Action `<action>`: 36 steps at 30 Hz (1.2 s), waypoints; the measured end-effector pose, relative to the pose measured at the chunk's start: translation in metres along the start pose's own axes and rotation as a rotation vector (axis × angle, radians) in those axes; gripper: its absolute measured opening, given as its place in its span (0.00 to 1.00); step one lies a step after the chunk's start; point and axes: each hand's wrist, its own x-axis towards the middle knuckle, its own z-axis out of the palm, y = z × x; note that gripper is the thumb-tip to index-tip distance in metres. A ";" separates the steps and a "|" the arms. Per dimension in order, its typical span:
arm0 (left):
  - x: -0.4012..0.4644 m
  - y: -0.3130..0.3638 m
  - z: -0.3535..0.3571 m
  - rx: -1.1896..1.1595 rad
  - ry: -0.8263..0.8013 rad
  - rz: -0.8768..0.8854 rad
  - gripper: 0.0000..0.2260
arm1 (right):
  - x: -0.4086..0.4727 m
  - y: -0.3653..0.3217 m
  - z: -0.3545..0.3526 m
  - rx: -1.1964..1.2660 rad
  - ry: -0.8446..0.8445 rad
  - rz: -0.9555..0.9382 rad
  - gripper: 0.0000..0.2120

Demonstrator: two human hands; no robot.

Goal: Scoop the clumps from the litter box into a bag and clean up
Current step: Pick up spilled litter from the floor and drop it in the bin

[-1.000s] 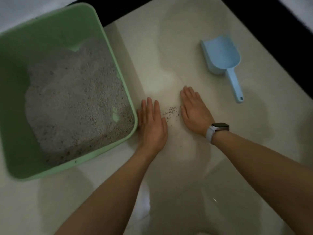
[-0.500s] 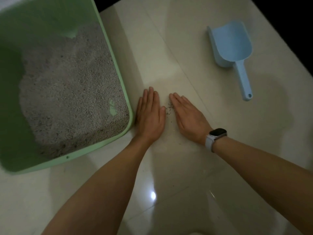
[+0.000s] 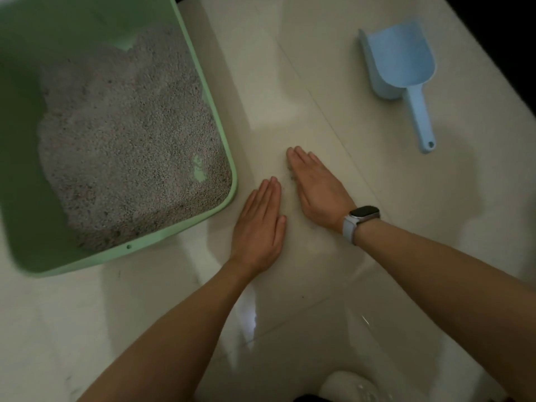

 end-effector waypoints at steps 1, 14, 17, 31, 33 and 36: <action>-0.001 -0.001 -0.001 -0.030 -0.001 -0.008 0.24 | 0.002 -0.001 0.001 0.006 -0.006 -0.003 0.25; -0.040 -0.033 -0.043 0.026 -0.233 0.147 0.25 | -0.033 -0.042 0.026 0.148 -0.057 -0.062 0.22; -0.050 -0.037 -0.050 0.005 -0.245 0.066 0.26 | -0.045 -0.058 0.027 0.194 -0.101 -0.044 0.24; -0.083 -0.051 -0.047 0.100 -0.242 -0.135 0.35 | 0.002 -0.043 0.012 -0.198 -0.181 0.109 0.31; -0.082 -0.053 -0.048 0.089 -0.242 -0.133 0.36 | -0.020 -0.054 0.024 -0.211 -0.198 -0.024 0.30; -0.082 -0.055 -0.051 0.102 -0.281 -0.114 0.38 | -0.042 -0.069 0.035 -0.193 -0.250 -0.130 0.26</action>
